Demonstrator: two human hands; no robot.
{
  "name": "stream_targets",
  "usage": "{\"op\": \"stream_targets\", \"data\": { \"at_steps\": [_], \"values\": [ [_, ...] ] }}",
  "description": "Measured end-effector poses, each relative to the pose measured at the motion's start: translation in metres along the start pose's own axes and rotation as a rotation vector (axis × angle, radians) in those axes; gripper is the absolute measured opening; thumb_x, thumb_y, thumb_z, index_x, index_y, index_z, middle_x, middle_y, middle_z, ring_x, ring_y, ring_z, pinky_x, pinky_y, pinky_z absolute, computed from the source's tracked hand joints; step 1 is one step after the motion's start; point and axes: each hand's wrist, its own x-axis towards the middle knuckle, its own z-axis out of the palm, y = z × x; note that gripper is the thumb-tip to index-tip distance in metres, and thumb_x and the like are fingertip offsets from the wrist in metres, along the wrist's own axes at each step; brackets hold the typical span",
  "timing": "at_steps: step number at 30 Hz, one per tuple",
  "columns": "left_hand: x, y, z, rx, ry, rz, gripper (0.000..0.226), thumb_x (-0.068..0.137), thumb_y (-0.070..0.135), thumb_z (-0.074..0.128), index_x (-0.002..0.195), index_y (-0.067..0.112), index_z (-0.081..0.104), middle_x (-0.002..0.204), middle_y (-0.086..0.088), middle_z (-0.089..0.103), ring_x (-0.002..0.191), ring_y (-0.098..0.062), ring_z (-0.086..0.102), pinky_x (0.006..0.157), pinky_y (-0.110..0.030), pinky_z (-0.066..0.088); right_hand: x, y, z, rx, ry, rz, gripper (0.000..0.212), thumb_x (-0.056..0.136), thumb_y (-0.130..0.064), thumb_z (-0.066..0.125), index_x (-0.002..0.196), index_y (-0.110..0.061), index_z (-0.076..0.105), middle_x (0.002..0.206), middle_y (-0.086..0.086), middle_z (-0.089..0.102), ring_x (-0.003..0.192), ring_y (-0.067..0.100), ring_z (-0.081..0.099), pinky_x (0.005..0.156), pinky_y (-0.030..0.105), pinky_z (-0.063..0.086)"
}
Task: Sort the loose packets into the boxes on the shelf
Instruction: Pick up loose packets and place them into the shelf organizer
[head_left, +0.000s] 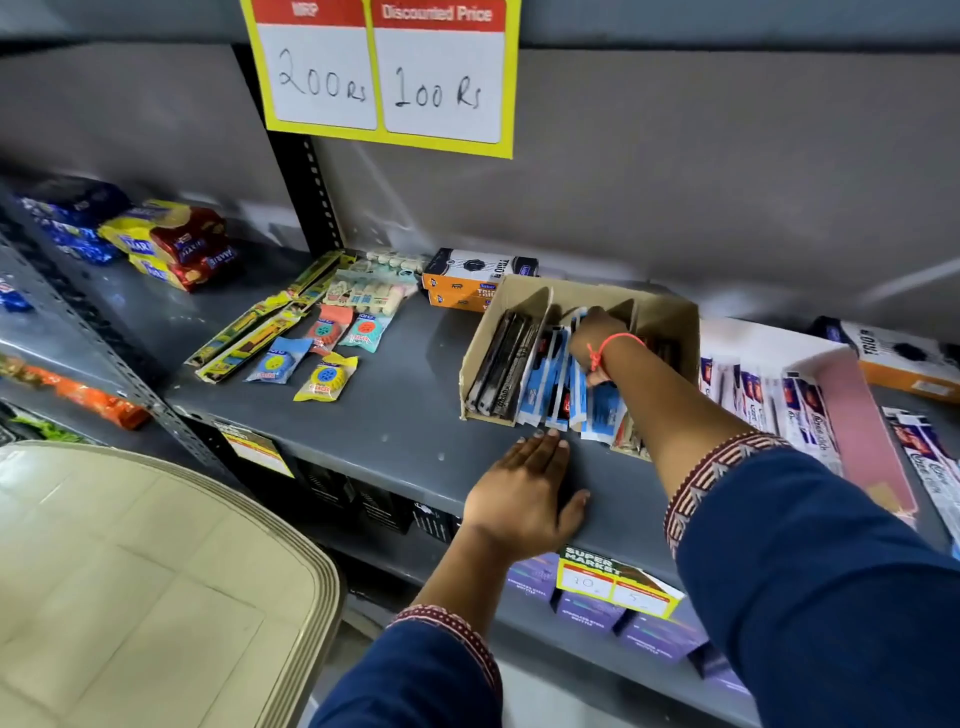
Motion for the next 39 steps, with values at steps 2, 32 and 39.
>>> {"op": "stream_targets", "data": {
  "at_steps": [2,32,39],
  "values": [
    [0.0,0.0,0.0,-0.003,0.005,0.015,0.062,0.083,0.041,0.036,0.114,-0.007,0.06,0.116,-0.025,0.063,0.106,-0.037,0.06,0.09,-0.048,0.047,-0.002,0.001,0.002,-0.085,0.029,-0.01,0.045,0.097,0.013,0.025,0.058,-0.009,0.028,0.009,-0.012,0.026,0.018,-0.011,0.042,0.029,0.007,0.038],
    [0.0,-0.005,-0.001,-0.043,-0.024,0.044,0.066,0.083,0.038,0.029,0.115,-0.012,0.057,0.118,-0.03,0.059,0.112,-0.04,0.056,0.098,-0.048,0.039,-0.022,0.013,0.004,-0.701,0.229,-0.214,0.032,0.088,0.006,0.04,0.111,0.009,0.063,0.115,0.026,0.066,0.108,0.038,0.062,0.089,0.037,0.05],
    [-0.007,0.0,-0.008,-0.024,-0.068,0.058,0.073,0.085,0.042,0.013,0.127,-0.006,0.049,0.132,-0.024,0.051,0.123,-0.034,0.048,0.106,-0.037,0.03,-0.049,0.017,-0.049,-0.363,0.583,-0.352,0.038,0.087,-0.002,0.047,0.122,-0.005,0.06,0.119,0.027,0.064,0.113,0.04,0.06,0.095,0.037,0.047]
  ]
}}
